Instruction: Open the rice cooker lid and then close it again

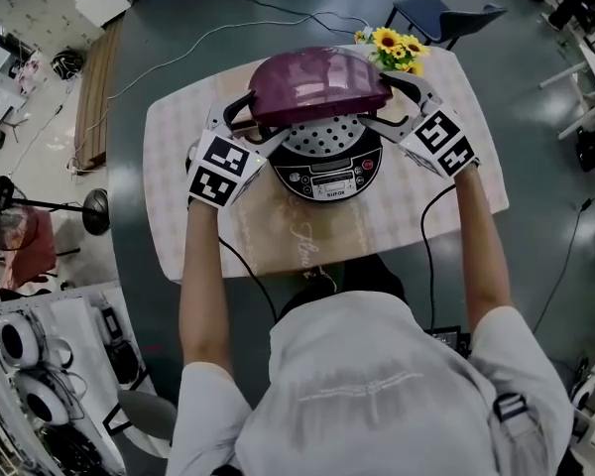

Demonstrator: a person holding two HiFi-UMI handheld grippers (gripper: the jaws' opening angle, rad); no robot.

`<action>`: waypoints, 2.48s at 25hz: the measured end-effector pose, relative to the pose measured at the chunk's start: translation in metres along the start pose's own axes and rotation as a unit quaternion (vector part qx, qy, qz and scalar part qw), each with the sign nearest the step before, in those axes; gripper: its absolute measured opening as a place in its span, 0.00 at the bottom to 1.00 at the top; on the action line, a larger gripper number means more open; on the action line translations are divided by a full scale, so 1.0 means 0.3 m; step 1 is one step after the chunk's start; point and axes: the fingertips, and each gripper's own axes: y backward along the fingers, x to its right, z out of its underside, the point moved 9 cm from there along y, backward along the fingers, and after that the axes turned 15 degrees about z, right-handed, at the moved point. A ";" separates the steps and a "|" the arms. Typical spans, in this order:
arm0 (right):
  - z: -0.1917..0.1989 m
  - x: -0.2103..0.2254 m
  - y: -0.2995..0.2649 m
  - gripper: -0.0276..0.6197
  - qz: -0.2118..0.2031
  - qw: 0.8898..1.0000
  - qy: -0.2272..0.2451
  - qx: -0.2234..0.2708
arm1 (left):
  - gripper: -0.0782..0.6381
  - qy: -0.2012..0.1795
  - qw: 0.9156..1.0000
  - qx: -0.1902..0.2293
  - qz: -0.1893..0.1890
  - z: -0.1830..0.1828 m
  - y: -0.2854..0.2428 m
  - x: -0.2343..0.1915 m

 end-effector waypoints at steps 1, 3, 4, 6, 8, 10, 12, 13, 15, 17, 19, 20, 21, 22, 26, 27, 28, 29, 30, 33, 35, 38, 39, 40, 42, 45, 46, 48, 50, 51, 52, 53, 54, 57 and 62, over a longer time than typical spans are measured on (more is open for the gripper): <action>0.010 -0.008 0.002 0.59 0.000 1.000 0.001 -0.002 | 0.61 0.000 1.000 -0.004 0.001 0.007 -0.003 0.010; 0.025 -0.025 0.006 0.59 -0.002 1.000 -0.003 -0.007 | 0.62 0.005 1.000 -0.009 0.002 0.019 -0.010 0.027; 0.032 -0.034 0.008 0.59 -0.003 1.000 -0.004 -0.011 | 0.62 0.008 1.000 -0.011 0.004 0.026 -0.015 0.036; 0.050 -0.054 0.008 0.59 -0.006 1.000 0.002 -0.022 | 0.63 0.011 1.000 -0.018 0.010 0.044 -0.027 0.055; 0.063 -0.078 0.007 0.59 -0.011 0.999 0.013 -0.032 | 0.63 0.013 0.999 -0.027 0.020 0.063 -0.034 0.070; 0.075 -0.096 0.007 0.59 -0.015 0.999 0.018 -0.039 | 0.63 0.017 0.999 -0.030 0.029 0.078 -0.038 0.077; 0.091 -0.112 0.008 0.59 -0.016 0.999 0.019 -0.046 | 0.63 0.021 0.999 -0.029 0.034 0.093 -0.046 0.084; 0.102 -0.120 0.007 0.59 -0.018 0.998 0.018 -0.049 | 0.63 0.023 0.999 -0.029 0.036 0.100 -0.052 0.089; 0.123 -0.132 0.004 0.59 -0.022 0.998 0.012 -0.055 | 0.63 0.026 0.998 -0.028 0.041 0.118 -0.066 0.099; 0.144 -0.139 0.000 0.59 -0.022 0.998 0.007 -0.058 | 0.63 0.027 0.998 -0.031 0.044 0.133 -0.075 0.110; 0.150 -0.151 0.001 0.59 -0.026 0.998 -0.001 -0.063 | 0.63 0.031 0.998 -0.040 0.045 0.145 -0.079 0.119; 0.151 -0.157 0.002 0.60 -0.030 0.997 -0.004 -0.066 | 0.63 0.034 0.997 -0.043 0.045 0.149 -0.080 0.123; 0.155 -0.159 0.002 0.60 -0.033 0.997 -0.006 -0.069 | 0.63 0.037 0.997 -0.042 0.047 0.151 -0.081 0.125; 0.160 -0.159 0.001 0.60 -0.035 0.997 -0.006 -0.071 | 0.63 0.043 0.997 -0.037 0.050 0.153 -0.081 0.125; 0.192 -0.164 -0.007 0.60 -0.047 0.996 -0.005 -0.081 | 0.63 0.081 0.994 -0.009 0.079 0.181 -0.083 0.124; 0.199 -0.166 -0.010 0.60 -0.049 0.995 -0.007 -0.084 | 0.63 0.088 0.992 -0.008 0.086 0.187 -0.085 0.123; 0.205 -0.168 -0.013 0.60 -0.052 0.995 -0.010 -0.086 | 0.63 0.091 0.992 -0.010 0.092 0.191 -0.087 0.121; 0.210 -0.169 -0.015 0.60 -0.055 0.994 -0.014 -0.088 | 0.63 0.092 0.991 -0.016 0.097 0.195 -0.091 0.121; 0.215 -0.171 -0.017 0.60 -0.059 0.994 -0.019 -0.090 | 0.63 0.092 0.990 -0.021 0.101 0.199 -0.095 0.122; 0.225 -0.169 -0.022 0.60 -0.066 0.993 -0.036 -0.091 | 0.63 0.094 0.989 -0.028 0.107 0.209 -0.104 0.122; 0.224 -0.172 -0.021 0.58 -0.075 0.992 -0.041 -0.091 | 0.63 0.100 0.988 -0.026 0.111 0.214 -0.106 0.123; 0.223 -0.179 -0.019 0.52 -0.088 0.991 -0.043 -0.093 | 0.63 0.116 0.986 -0.021 0.118 0.221 -0.108 0.126; 0.223 -0.178 -0.020 0.52 -0.090 0.991 -0.042 -0.094 | 0.63 0.120 0.985 -0.018 0.119 0.220 -0.109 0.124; 0.222 -0.177 -0.021 0.52 -0.091 0.991 -0.041 -0.094 | 0.63 0.124 0.985 -0.017 0.118 0.219 -0.109 0.122; 0.225 -0.177 -0.021 0.52 -0.091 0.991 -0.043 -0.094 | 0.63 0.133 0.985 -0.012 0.112 0.220 -0.111 0.121; 0.236 -0.180 -0.018 0.52 -0.084 0.991 -0.061 -0.084 | 0.63 0.179 0.979 0.031 0.097 0.227 -0.106 0.117; 0.240 -0.180 -0.017 0.51 -0.082 0.991 -0.068 -0.081 | 0.63 0.197 0.975 0.048 0.094 0.231 -0.104 0.115; 0.244 -0.179 -0.019 0.51 -0.080 0.990 -0.080 -0.079 | 0.63 0.209 0.972 0.058 0.088 0.235 -0.104 0.114; 0.246 -0.178 -0.020 0.50 -0.080 0.989 -0.091 -0.081 | 0.61 0.199 0.976 0.042 0.073 0.235 -0.110 0.119; 0.247 -0.179 -0.019 0.50 -0.079 0.989 -0.095 -0.081 | 0.58 0.195 0.978 0.036 0.063 0.235 -0.114 0.123; 0.250 -0.180 -0.017 0.50 -0.077 0.989 -0.099 -0.081 | 0.57 0.196 0.978 0.036 0.055 0.236 -0.116 0.127; 0.252 -0.181 -0.014 0.50 -0.075 0.989 -0.102 -0.081 | 0.57 0.201 0.978 0.040 0.048 0.237 -0.118 0.130; 0.254 -0.181 -0.013 0.50 -0.072 0.989 -0.106 -0.080 | 0.57 0.205 0.977 0.044 0.044 0.238 -0.120 0.132; 0.260 -0.182 -0.014 0.50 -0.065 0.988 -0.117 -0.076 | 0.53 0.201 0.978 0.040 0.039 0.239 -0.123 0.130; 0.265 -0.189 -0.008 0.50 -0.057 0.986 -0.140 -0.075 | 0.52 0.188 0.981 0.027 0.041 0.243 -0.122 0.132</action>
